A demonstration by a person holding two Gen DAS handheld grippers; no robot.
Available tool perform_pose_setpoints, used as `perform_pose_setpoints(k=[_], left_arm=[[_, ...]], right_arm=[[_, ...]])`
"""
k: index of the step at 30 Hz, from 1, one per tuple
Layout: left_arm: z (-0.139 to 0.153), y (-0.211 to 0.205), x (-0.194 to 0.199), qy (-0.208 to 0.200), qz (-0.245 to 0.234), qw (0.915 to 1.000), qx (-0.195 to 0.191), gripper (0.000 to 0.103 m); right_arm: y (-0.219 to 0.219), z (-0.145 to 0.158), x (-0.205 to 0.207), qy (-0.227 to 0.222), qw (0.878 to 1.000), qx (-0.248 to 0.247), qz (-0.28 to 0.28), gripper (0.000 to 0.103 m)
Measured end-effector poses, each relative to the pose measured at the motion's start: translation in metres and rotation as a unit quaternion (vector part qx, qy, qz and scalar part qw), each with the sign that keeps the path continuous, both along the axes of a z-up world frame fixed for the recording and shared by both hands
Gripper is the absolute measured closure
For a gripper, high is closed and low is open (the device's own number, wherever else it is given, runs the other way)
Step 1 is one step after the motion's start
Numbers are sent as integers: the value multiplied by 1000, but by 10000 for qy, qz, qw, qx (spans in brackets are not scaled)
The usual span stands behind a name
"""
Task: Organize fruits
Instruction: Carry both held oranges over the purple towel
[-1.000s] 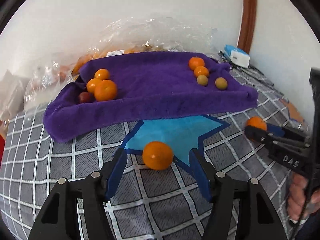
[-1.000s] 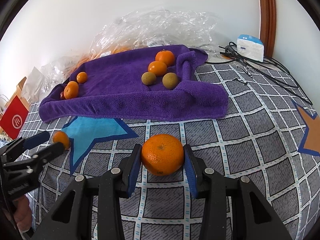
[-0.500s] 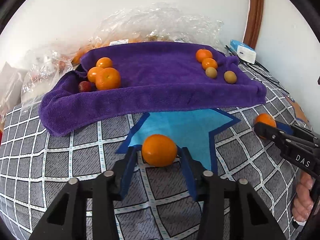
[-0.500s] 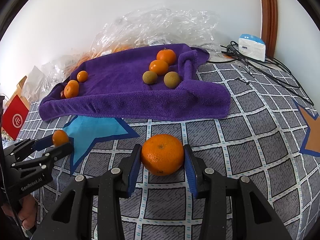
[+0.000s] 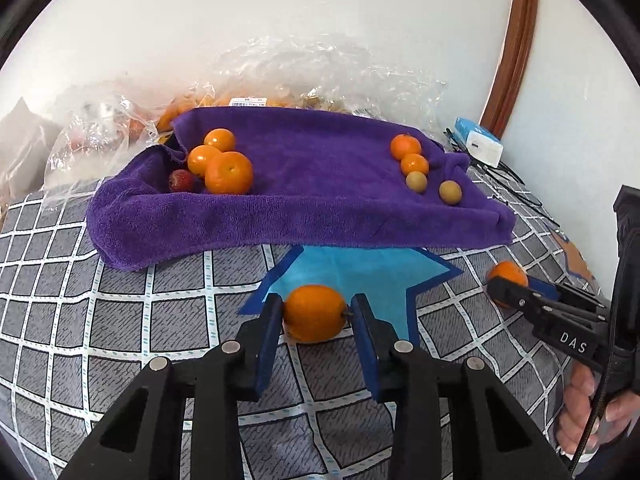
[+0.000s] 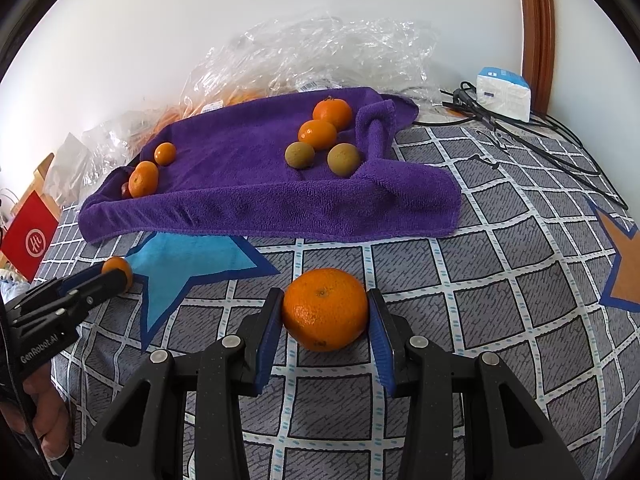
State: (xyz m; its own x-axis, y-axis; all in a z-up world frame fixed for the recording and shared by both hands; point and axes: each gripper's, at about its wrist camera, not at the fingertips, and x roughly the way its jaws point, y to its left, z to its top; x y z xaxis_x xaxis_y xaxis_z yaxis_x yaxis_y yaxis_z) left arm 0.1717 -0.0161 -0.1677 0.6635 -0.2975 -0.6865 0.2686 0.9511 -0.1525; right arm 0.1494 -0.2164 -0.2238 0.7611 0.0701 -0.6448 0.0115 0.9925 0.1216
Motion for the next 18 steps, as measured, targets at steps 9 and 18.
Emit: perform_pose_setpoints(k=[9,18], left_arm=[[3,10,0,-88,157,9994,-293,70],[7,20,0,-282,535,9972,-448,70]], right_arm=[[4,2,-2,-48,9998,2,178,62],[5,4,-6,-125,9996,43,242,62]])
